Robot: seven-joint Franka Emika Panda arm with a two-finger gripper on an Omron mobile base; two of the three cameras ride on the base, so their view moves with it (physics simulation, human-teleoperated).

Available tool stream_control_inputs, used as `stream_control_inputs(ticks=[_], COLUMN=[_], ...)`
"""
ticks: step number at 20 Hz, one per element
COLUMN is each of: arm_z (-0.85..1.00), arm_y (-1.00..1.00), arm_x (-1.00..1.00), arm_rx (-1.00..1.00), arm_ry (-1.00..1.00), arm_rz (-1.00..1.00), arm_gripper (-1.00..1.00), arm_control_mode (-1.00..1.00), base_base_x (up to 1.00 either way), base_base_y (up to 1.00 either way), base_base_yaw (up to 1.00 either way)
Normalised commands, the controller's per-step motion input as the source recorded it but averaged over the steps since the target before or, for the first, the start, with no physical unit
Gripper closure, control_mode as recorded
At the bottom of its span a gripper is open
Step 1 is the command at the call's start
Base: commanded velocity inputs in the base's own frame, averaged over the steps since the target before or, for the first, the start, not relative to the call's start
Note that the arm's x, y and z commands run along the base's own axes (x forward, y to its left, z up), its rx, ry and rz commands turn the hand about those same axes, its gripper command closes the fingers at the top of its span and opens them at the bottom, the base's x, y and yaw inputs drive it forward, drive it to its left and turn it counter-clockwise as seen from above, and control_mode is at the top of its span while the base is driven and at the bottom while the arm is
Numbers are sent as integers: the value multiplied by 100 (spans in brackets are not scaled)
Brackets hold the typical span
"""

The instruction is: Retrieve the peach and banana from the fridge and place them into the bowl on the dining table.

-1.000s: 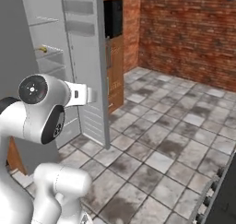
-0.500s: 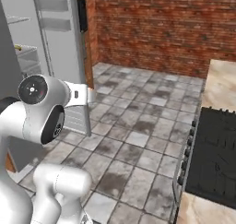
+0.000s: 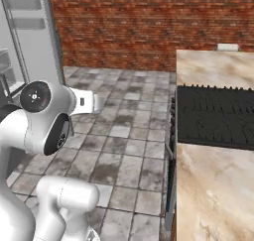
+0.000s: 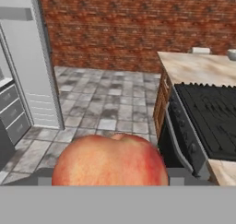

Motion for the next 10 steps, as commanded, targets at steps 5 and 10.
stream_control_inputs(ticks=[5, 10], arm_z=[0, 0], arm_y=[0, 0], arm_x=[0, 0], arm_rx=[0, 0], arm_ry=[0, 0], arm_rz=[0, 0], arm_gripper=[100, 100], arm_control_mode=[100, 100], base_base_x=[-6, 56], base_base_y=[61, 82], base_base_yaw=[-33, -19])
